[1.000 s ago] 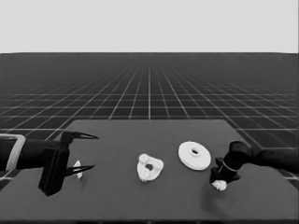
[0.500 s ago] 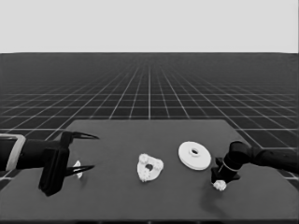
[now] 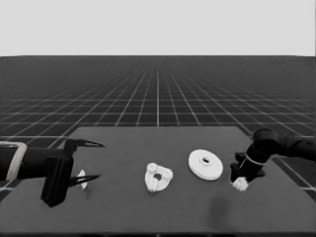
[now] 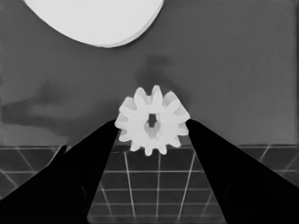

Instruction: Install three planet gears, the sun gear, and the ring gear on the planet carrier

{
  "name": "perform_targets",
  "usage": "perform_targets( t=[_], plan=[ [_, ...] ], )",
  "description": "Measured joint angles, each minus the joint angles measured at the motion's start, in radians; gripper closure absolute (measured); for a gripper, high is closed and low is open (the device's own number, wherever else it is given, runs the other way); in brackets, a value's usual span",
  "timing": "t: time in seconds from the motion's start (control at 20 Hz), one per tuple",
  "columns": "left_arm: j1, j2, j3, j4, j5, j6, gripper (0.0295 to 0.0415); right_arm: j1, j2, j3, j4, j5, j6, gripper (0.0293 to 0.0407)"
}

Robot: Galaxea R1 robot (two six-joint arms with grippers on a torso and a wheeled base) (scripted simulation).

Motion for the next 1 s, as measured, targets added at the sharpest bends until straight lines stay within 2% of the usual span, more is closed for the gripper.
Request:
perform_targets(
  t=[0.05,0.1,0.15,0.25,0.5,0.65,1.0],
  plan=[
    [0.000,0.000,0.000,0.000,0.000,0.000,0.0326,0.018,0.187,0.018,-0.026,-0.075,0.383,0.0390],
    [0.000,0.000,0.000,0.000,0.000,0.000,0.0326,0.028,0.527,-0.071,-0.016,-0.109,0.550,0.0390],
    [0.000,0.000,0.000,0.000,0.000,0.000,0.0326,0.032,0.743,-0.242,-0.006,-0.104,0.540,0.0390],
    [0.000,0.000,0.000,0.000,0.000,0.000,0.0326,0.034,0.933,-0.489,0.003,-0.086,0.448,0.0390],
    [0.000,0.000,0.000,0.000,0.000,0.000,0.0326,0.033,1.027,-0.652,0.008,-0.073,0.371,0.0390],
    [0.000,0.000,0.000,0.000,0.000,0.000,0.0326,-0.066,1.046,-0.716,-0.084,-0.043,0.333,0.0390],
    [0.000,0.000,0.000,0.000,0.000,0.000,0.0326,-0.088,1.053,-0.738,-0.105,-0.033,0.320,0.0390]
  ],
)
